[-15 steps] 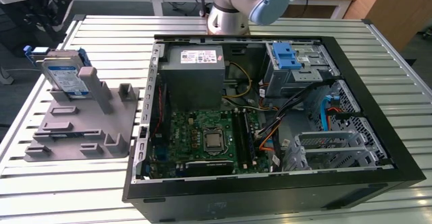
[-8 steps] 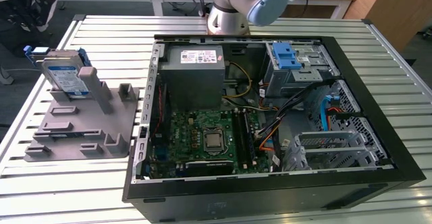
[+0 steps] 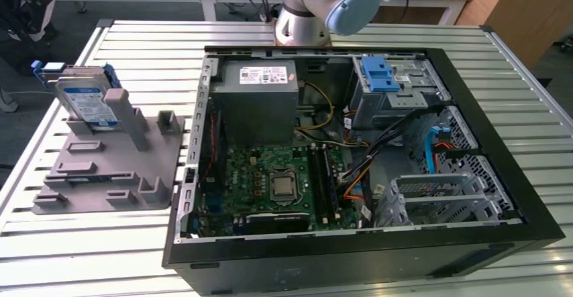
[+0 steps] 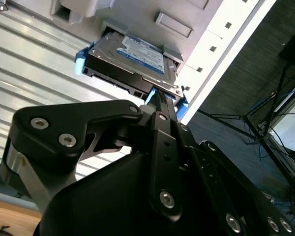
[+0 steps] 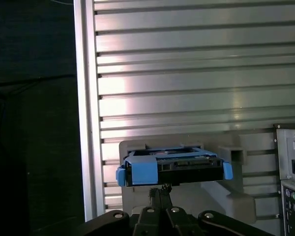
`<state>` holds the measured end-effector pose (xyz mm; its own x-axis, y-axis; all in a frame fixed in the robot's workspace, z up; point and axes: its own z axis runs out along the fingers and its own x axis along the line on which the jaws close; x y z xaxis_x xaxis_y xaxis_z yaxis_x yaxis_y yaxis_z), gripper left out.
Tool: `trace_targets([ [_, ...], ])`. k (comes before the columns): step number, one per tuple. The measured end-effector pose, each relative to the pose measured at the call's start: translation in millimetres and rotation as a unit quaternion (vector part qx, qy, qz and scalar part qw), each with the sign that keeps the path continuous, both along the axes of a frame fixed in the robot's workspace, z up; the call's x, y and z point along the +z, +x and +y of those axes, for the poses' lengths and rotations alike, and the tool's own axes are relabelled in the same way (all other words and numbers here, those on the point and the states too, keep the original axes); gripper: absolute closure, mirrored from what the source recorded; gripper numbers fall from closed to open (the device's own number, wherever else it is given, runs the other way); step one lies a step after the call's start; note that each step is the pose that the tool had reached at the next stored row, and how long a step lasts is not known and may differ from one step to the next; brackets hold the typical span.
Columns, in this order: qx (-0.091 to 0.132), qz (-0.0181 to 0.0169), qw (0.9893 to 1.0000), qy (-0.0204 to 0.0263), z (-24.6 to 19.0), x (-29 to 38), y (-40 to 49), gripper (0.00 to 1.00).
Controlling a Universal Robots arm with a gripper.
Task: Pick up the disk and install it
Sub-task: 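Reach for the disk, then pick up the disk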
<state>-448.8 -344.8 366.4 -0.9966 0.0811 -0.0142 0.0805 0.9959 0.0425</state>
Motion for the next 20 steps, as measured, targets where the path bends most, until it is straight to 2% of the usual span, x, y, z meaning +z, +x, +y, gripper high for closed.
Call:
trace_targets([
  [16, 0.0, 0.0, 1.0, 0.0, 0.0, -0.4, -3.2, 0.89],
  [20, 0.009, 0.0001, 1.0, 0.0, 0.0, -0.4, -3.2, 0.89],
])
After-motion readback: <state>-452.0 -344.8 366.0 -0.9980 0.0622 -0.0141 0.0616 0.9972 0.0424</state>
